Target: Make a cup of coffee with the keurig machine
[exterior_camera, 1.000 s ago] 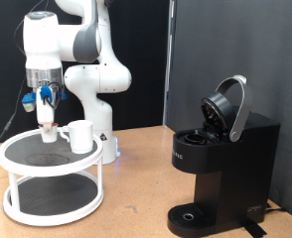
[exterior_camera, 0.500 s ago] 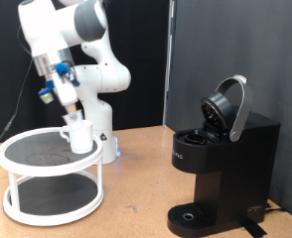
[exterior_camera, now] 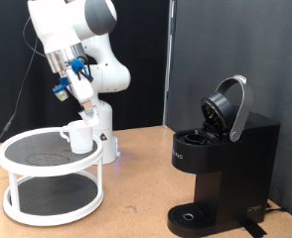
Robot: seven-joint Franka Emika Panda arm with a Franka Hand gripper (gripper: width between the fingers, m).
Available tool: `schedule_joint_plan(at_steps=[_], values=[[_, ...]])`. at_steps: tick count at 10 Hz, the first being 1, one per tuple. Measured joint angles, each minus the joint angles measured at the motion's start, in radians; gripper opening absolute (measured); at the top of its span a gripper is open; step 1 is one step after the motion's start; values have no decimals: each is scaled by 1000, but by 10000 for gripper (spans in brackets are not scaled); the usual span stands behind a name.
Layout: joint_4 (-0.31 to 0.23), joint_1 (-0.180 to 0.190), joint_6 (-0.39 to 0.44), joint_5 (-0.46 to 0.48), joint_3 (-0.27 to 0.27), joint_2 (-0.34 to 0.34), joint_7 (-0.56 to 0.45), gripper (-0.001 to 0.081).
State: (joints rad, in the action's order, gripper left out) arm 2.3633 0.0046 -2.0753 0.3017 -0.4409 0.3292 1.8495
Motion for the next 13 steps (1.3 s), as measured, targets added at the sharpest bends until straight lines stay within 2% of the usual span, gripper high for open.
schedule_joint_plan(at_steps=[2,5,7,8,10,13], values=[[-42,12,64,76,-6,-14,-49,389],[-145,64,191,135,3,-67,-95,389],[-191,91,205,148,32,-100,-77,389],[-208,95,204,148,41,-118,-62,389],[-205,94,213,156,37,-118,-83,389],[-214,109,216,273,51,-118,-97,389]])
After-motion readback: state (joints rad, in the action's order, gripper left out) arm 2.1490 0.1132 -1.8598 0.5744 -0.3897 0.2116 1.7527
